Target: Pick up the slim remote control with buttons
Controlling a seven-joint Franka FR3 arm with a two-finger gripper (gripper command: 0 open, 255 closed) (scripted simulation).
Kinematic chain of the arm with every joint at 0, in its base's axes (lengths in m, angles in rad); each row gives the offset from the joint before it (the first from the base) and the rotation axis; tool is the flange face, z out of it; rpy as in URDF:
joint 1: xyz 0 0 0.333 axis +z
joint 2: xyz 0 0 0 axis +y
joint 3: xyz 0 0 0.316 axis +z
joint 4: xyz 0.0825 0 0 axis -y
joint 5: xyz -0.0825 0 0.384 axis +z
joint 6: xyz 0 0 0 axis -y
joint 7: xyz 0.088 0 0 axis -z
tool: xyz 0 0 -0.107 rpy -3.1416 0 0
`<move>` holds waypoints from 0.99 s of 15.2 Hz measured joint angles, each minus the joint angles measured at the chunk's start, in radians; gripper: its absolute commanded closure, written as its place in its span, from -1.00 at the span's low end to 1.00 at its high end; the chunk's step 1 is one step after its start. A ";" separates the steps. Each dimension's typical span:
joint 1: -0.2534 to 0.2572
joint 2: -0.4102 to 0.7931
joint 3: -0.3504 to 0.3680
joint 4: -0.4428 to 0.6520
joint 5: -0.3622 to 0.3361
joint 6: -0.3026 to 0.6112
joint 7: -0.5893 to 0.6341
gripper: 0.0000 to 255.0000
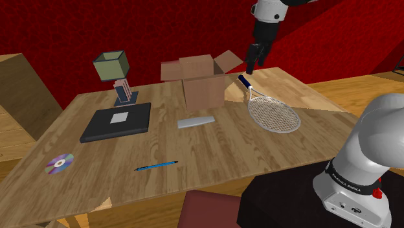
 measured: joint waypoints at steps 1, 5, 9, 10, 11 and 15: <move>0.008 0.037 -0.005 0.000 -0.001 0.033 -0.025 -1.00; 0.033 0.189 -0.030 0.040 -0.006 0.131 -0.138 -1.00; 0.054 0.331 -0.052 0.074 -0.004 0.223 -0.256 -1.00; 0.059 0.369 -0.056 0.087 -0.002 0.244 -0.284 -1.00; 0.064 0.409 -0.060 0.093 0.001 0.274 -0.314 -1.00; 0.082 0.562 -0.060 0.177 0.012 0.327 -0.418 -1.00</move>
